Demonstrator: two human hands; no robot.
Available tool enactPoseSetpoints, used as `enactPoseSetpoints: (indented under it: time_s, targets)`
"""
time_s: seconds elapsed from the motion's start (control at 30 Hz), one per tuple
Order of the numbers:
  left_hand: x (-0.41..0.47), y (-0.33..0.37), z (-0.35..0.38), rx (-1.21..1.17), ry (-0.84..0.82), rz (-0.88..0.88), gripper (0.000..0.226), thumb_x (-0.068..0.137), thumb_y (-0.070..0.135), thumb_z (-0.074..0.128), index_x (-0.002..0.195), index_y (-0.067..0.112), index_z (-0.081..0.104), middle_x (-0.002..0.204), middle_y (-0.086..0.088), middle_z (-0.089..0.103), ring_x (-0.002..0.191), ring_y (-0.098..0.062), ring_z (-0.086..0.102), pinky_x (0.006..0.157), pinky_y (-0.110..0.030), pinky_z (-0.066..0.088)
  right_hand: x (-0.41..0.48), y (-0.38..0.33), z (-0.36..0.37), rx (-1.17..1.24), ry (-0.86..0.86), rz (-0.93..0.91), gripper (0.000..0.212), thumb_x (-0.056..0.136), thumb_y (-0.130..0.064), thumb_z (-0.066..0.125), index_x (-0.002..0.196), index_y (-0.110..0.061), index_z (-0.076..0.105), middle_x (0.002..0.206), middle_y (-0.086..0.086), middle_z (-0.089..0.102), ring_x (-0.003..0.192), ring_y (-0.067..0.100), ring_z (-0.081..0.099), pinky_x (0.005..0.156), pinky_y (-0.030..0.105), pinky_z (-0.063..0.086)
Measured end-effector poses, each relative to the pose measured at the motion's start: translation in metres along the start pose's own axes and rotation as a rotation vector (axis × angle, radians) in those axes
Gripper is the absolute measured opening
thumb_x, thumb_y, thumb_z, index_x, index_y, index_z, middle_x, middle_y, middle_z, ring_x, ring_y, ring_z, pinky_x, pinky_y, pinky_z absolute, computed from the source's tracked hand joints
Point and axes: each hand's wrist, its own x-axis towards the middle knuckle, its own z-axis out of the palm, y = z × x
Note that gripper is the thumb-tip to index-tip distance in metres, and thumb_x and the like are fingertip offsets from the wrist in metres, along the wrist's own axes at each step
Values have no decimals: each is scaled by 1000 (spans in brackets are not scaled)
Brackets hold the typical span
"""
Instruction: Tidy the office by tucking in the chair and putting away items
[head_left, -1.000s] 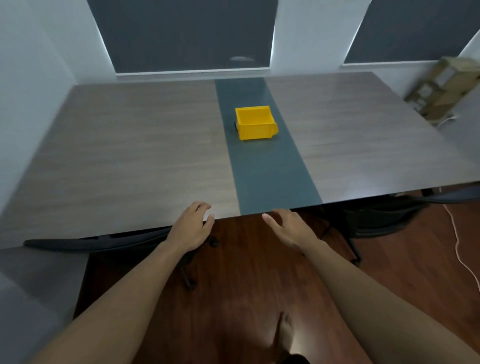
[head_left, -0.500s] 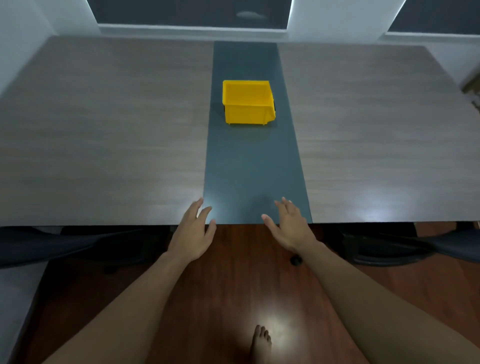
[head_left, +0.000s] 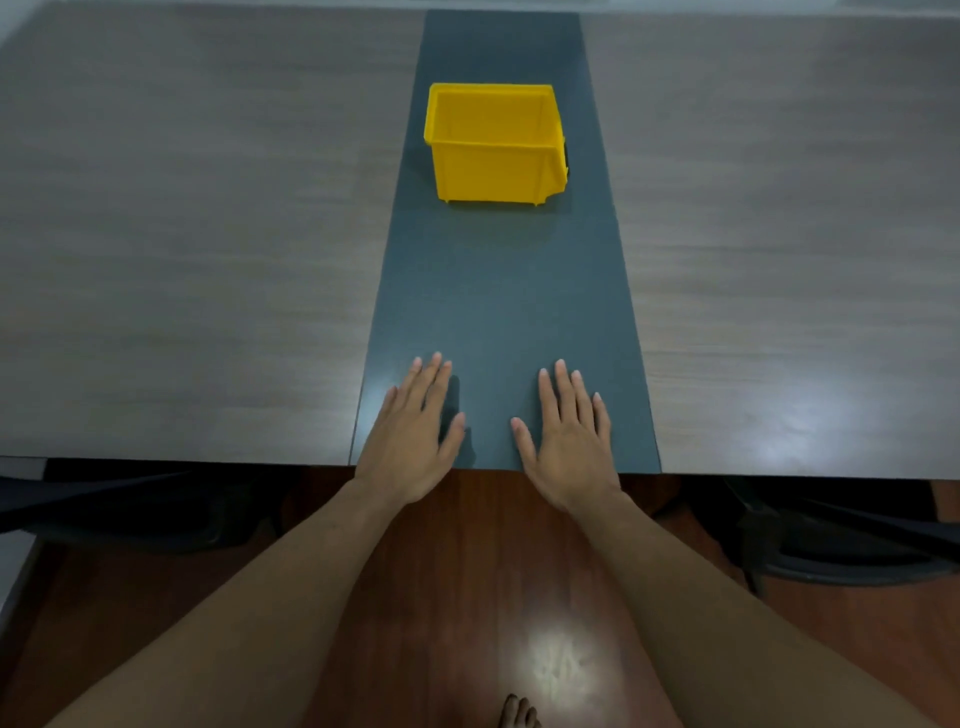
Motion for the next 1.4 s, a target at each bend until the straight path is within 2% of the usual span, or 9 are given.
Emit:
enactPoseSetpoints:
  time_s: [0.13, 0.33, 0.6, 1.4]
  targets:
    - [-3, 0, 31, 163, 87, 13, 70, 112, 54, 22, 172, 22, 5, 180, 8, -4, 166, -15, -9, 135, -51, 10, -6, -1, 15, -121, 150, -5, 76, 109, -61, 19, 171, -17, 9, 180, 5, 4, 166, 20, -2, 132, 50, 12]
    - [-1, 1, 44, 224, 219, -5, 70, 109, 51, 29, 172, 21, 16, 180, 6, 8, 167, -16, 2, 133, -50, 17, -2, 2, 24, -142, 219, -4, 76, 106, -56, 28, 171, -18, 15, 179, 3, 9, 166, 17, 3, 132, 48, 15]
    - [7, -2, 50, 246, 240, -3, 74, 104, 48, 35, 171, 20, 20, 180, 6, 11, 167, -18, 7, 132, -52, 18, 5, 6, 28, -150, 242, -3, 77, 103, -54, 34, 170, -19, 20, 179, 3, 12, 166, 17, 5, 132, 49, 15]
    - [54, -9, 43, 260, 267, -4, 75, 103, 51, 33, 171, 22, 20, 180, 7, 12, 167, -18, 8, 133, -50, 17, 51, 7, 25, -170, 302, -3, 77, 103, -57, 34, 169, -19, 24, 178, 2, 17, 165, 17, 12, 131, 49, 18]
